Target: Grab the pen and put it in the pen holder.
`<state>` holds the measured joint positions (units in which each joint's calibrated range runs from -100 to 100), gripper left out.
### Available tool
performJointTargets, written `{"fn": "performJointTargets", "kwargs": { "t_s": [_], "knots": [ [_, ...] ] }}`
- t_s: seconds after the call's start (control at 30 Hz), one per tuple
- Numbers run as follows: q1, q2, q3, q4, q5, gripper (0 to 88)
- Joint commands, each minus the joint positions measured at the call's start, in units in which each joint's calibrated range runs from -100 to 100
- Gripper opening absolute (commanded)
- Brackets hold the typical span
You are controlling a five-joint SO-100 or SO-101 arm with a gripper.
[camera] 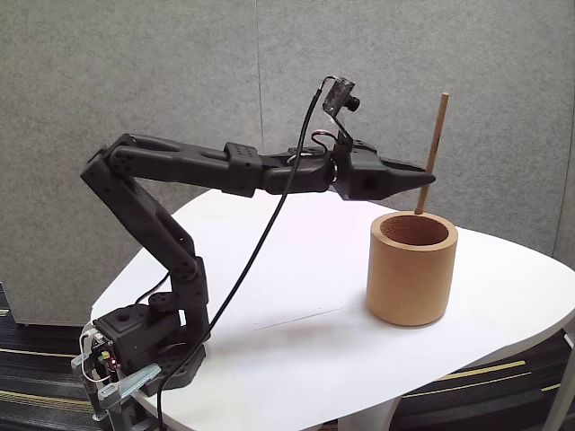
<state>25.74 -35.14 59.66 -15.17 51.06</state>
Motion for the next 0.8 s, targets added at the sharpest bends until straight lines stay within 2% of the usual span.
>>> {"fn": "performJointTargets", "kwargs": {
  "t_s": [0.0,0.17,0.5,0.77],
  "knots": [
    [0.8,-1.6,2.5,-3.7,0.3,0.6],
    [0.6,-1.7,10.9,-12.4,0.4,0.6],
    [0.1,-0.9,12.0,-12.4,0.3,0.6],
    [-0.3,10.9,2.4,-12.6,0.0,0.5]
  ]
}}
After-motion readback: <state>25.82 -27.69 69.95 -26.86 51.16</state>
